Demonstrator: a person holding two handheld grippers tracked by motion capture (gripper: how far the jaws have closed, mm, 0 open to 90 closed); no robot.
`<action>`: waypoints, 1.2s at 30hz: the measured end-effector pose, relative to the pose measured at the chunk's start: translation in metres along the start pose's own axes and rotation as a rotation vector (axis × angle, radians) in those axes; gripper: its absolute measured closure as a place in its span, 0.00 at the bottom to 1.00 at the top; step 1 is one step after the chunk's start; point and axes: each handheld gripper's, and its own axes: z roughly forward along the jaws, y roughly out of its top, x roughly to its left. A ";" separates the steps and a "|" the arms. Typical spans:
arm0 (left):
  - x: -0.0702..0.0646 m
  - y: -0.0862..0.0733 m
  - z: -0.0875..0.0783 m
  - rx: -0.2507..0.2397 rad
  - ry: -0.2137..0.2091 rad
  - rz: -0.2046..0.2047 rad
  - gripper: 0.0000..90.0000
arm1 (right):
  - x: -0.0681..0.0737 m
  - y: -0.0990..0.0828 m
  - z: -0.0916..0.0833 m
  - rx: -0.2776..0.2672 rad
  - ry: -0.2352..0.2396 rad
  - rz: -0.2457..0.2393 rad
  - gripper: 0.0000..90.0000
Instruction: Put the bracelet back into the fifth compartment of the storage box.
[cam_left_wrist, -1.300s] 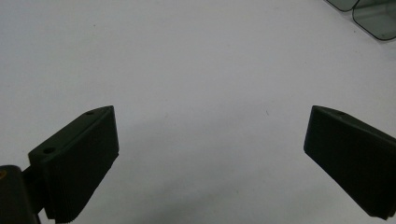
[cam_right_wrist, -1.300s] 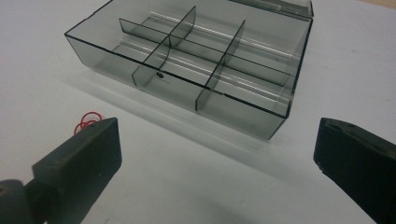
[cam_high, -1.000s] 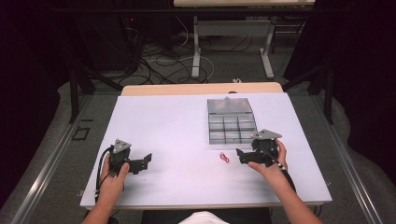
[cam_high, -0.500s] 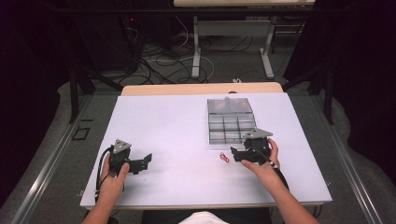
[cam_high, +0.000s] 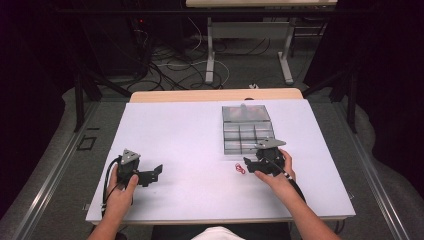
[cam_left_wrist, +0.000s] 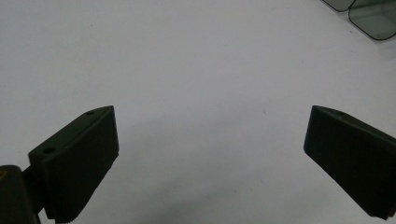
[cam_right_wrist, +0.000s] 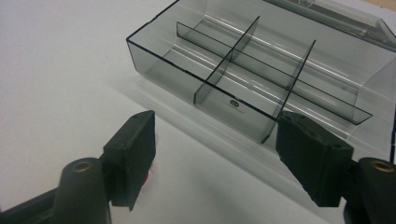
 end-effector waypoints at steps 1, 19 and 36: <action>0.000 0.000 0.000 0.000 0.000 0.000 0.04 | 0.000 0.000 0.001 -0.009 0.007 -0.004 0.35; 0.000 0.000 0.000 0.001 -0.004 0.000 0.03 | 0.014 0.010 0.007 0.070 0.093 -0.031 0.58; 0.000 0.000 0.000 0.002 -0.004 0.001 0.04 | 0.025 0.014 0.020 0.187 0.124 -0.015 0.72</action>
